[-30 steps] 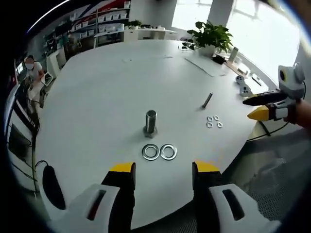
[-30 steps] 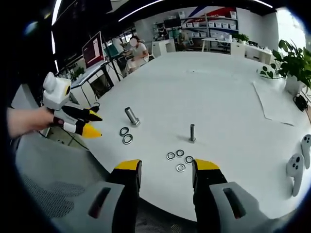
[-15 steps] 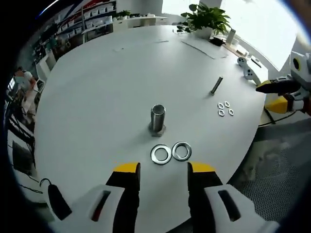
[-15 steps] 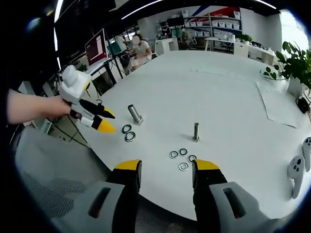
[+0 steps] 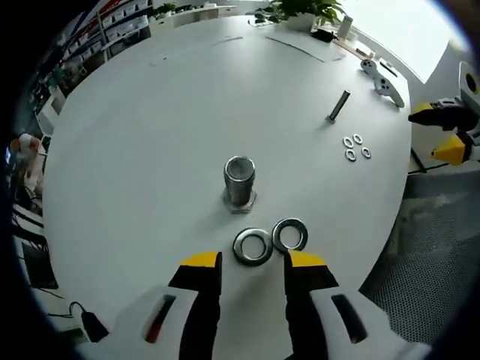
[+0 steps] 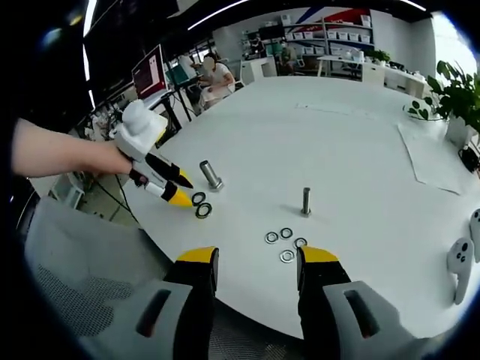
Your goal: Place the washer onto the threaded stud by aligning its center hole with the stud, sliding it down to the base, and recovering from edge contact or off-axis alignment until the washer reaches the visible bottom stop.
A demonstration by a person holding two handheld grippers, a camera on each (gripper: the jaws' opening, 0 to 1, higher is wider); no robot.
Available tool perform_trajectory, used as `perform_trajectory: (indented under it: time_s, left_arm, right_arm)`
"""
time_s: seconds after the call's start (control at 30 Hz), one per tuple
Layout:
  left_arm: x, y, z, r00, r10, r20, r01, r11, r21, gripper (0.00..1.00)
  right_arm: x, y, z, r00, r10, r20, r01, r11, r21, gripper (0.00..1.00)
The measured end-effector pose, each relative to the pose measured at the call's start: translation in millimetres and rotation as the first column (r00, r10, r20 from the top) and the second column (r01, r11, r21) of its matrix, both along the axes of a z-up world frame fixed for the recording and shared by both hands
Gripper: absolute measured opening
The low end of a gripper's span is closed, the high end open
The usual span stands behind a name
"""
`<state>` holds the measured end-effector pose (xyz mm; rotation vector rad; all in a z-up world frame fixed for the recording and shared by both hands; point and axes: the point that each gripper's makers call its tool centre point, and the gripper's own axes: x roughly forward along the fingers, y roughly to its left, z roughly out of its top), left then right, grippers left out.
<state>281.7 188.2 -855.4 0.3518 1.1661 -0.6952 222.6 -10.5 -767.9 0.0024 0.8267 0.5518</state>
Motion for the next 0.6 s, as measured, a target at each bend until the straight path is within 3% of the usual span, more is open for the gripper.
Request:
perform_trajectory:
  time_s: [0.6]
  left_arm:
    - [-0.1,-3.8,-8.9,0.988,-0.154,-0.015,0.154,0.986,0.07,0.23]
  right_arm:
    - [0.1,-0.1,0.8,1.0,0.001,0.002,-0.001,1.0,0.001,0.44]
